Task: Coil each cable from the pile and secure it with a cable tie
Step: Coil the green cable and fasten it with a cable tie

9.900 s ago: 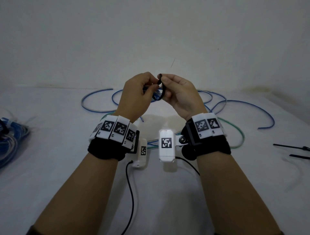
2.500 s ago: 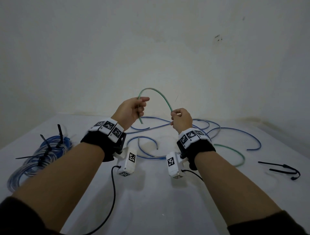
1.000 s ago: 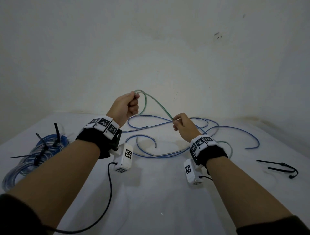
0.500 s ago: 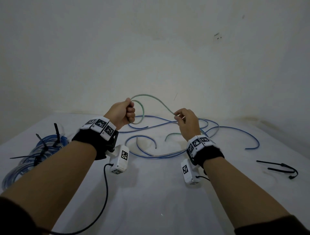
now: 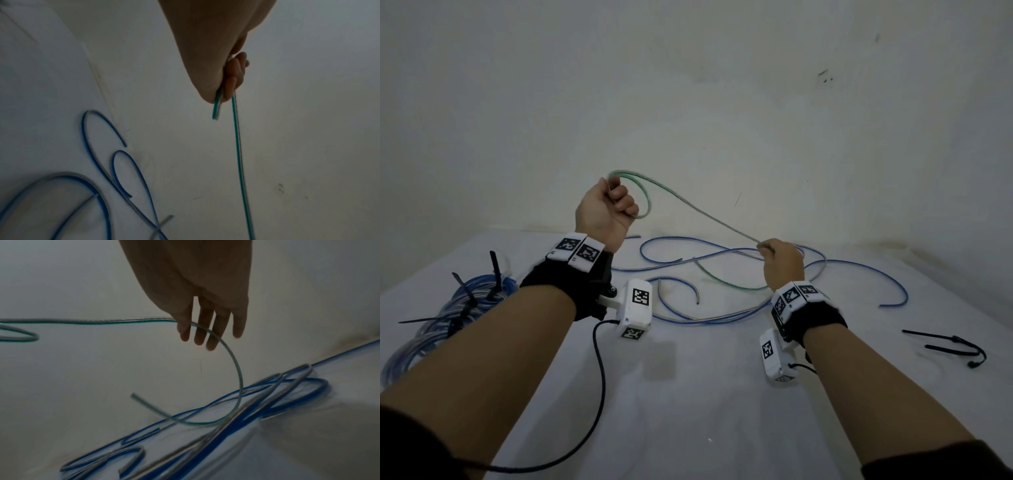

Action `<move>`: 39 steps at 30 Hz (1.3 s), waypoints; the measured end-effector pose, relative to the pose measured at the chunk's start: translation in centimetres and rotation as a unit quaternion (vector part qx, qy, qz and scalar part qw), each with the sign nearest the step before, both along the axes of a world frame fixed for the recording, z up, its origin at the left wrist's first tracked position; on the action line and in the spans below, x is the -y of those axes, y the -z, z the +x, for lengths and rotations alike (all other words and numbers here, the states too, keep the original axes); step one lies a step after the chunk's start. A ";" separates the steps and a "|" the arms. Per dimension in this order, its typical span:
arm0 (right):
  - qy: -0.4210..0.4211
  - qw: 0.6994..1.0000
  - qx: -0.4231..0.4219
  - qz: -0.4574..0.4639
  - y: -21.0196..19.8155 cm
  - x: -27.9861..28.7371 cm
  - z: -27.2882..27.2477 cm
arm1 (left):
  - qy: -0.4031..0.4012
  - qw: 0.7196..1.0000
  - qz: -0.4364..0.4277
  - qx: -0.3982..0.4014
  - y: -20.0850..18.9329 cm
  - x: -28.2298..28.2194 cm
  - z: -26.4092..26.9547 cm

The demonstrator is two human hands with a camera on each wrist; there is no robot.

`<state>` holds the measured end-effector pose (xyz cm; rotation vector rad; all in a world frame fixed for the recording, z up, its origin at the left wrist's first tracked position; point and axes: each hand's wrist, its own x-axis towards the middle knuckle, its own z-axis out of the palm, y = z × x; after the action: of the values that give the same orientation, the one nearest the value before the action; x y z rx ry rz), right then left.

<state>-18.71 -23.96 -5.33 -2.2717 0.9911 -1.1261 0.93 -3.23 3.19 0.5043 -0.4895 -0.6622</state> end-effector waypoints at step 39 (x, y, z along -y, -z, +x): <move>-0.089 0.968 -0.125 -0.197 -3.1 -5.2 3.3 | 0.036 0.764 0.400 0.504 3.2 2.4 -3.9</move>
<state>-15.36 -18.73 -2.20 -2.8126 0.6726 -1.0523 -2.95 -5.68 -0.05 1.7110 -1.2551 -0.6107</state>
